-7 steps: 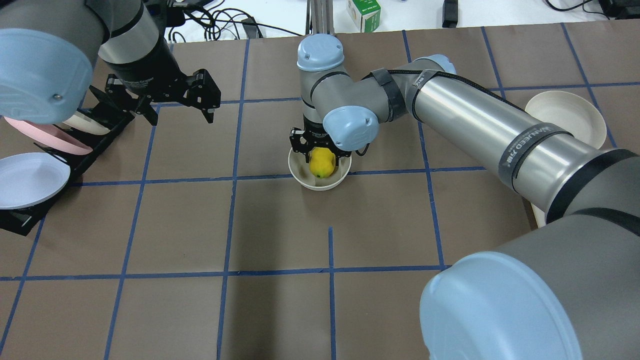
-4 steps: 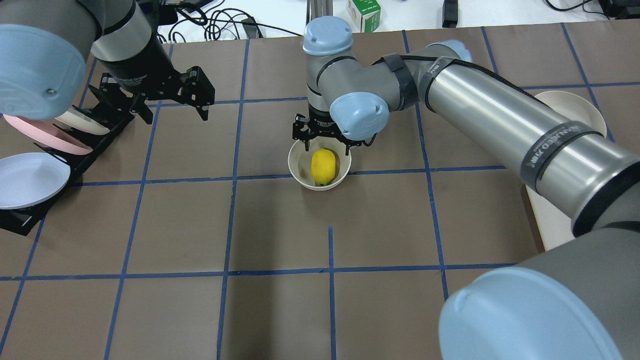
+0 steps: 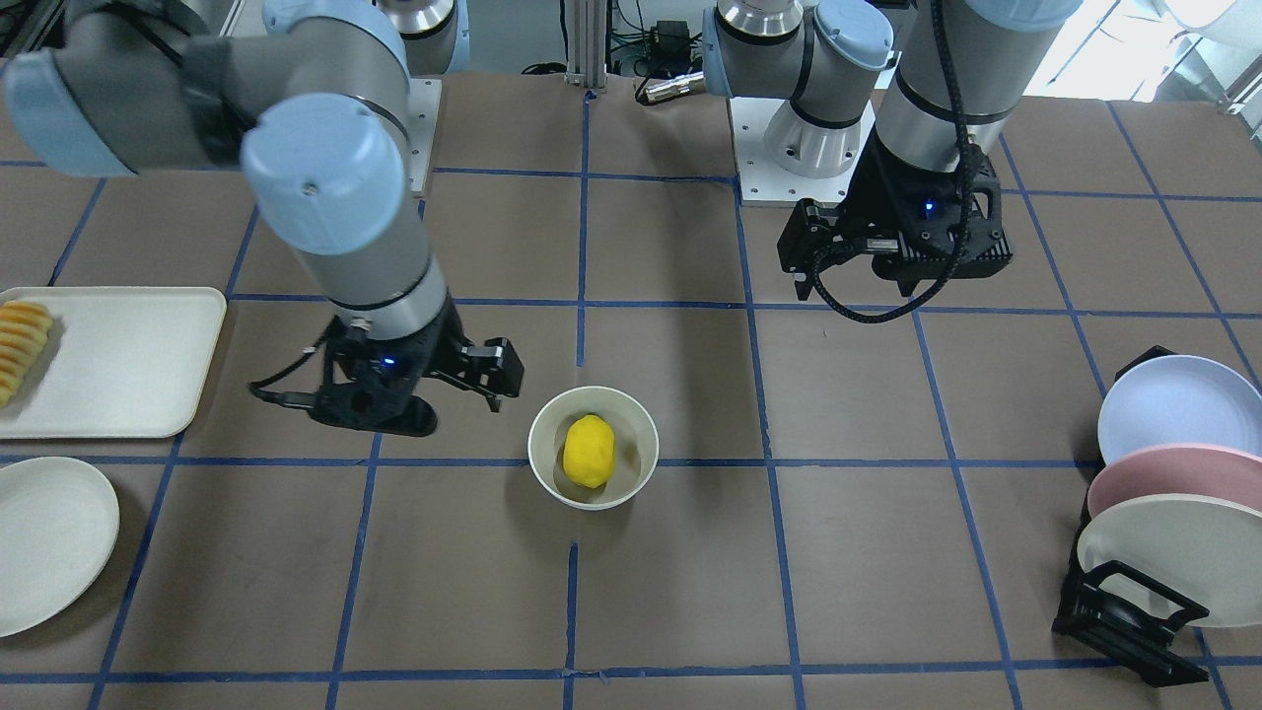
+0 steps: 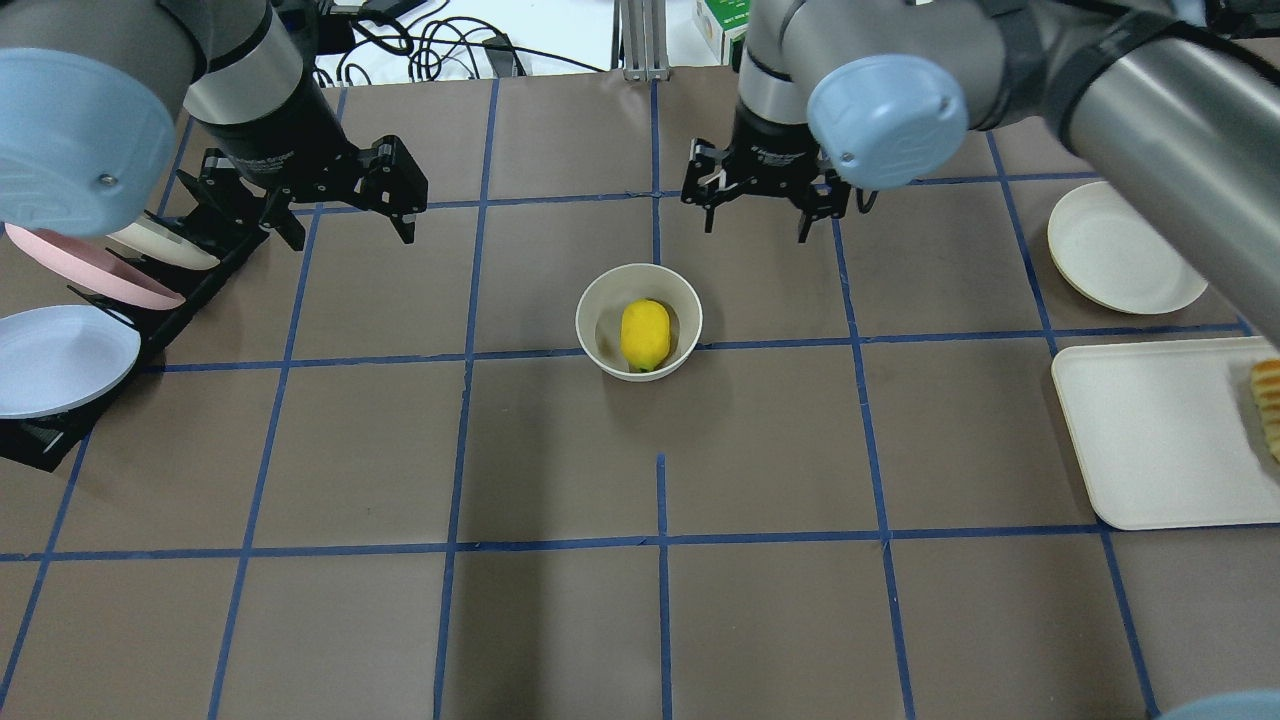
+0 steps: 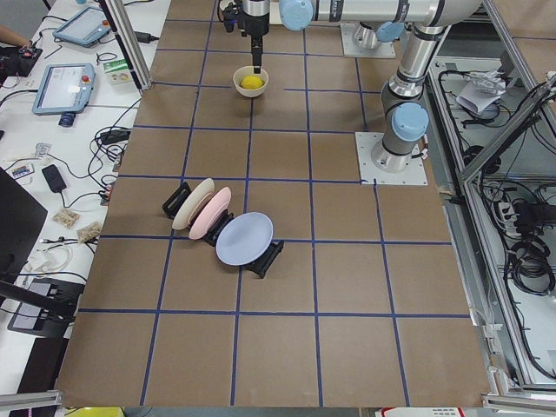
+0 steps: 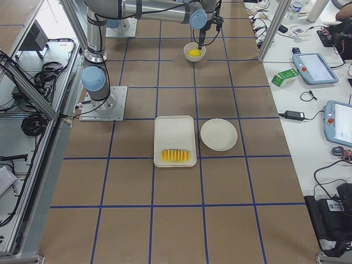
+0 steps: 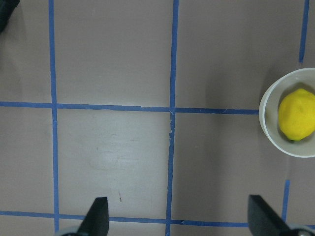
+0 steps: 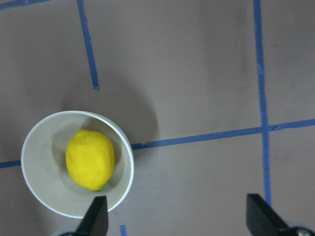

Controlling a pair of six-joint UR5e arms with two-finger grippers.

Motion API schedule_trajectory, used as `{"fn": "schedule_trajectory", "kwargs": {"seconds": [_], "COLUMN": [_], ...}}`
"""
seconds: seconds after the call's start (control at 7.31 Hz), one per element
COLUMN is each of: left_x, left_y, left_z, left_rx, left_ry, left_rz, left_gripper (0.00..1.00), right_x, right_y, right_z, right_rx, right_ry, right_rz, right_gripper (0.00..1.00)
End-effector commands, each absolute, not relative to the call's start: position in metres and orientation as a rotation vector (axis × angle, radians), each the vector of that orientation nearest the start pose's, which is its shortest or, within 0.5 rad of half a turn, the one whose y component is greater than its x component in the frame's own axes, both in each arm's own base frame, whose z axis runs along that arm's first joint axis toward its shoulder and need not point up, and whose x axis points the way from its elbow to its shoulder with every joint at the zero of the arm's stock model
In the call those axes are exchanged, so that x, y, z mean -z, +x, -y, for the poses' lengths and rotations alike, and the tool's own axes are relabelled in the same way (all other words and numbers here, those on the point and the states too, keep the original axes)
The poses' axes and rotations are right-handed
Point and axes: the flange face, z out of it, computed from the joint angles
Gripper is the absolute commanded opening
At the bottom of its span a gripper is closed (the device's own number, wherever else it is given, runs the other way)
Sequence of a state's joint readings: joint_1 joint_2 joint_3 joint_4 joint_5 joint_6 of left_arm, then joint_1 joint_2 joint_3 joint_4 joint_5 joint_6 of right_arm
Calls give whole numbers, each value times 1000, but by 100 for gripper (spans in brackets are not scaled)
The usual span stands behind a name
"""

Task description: Place bowl and put lemon in it

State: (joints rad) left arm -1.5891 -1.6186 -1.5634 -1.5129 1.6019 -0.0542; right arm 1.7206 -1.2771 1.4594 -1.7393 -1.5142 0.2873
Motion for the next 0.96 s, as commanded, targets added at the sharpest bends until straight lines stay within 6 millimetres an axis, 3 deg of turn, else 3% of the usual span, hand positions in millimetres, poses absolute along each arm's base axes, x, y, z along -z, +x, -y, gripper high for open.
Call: {"fn": "schedule_trajectory", "kwargs": {"seconds": [0.0, 0.14, 0.27, 0.41, 0.82], "left_x": [-473, -474, -475, -475, -474], "left_y": [-141, -141, -141, -141, -142], "left_z": [511, 509, 510, 509, 509], "left_rx": [27, 27, 29, 29, 27], "left_ry": [0, 12, 10, 12, 14], "left_rz": [-3135, -3136, -3136, -3136, -3136], "left_gripper": [100, 100, 100, 100, 100], "right_x": [-455, -470, -497, -505, -490], "right_y": [150, 144, 147, 148, 144], "right_z": [559, 537, 516, 510, 508], "right_rx": [-11, -81, -32, 3, -58], "right_ry": [248, 218, 209, 225, 203], "right_rz": [-3166, -3173, -3166, -3152, -3155], "right_gripper": [100, 100, 100, 100, 100]}}
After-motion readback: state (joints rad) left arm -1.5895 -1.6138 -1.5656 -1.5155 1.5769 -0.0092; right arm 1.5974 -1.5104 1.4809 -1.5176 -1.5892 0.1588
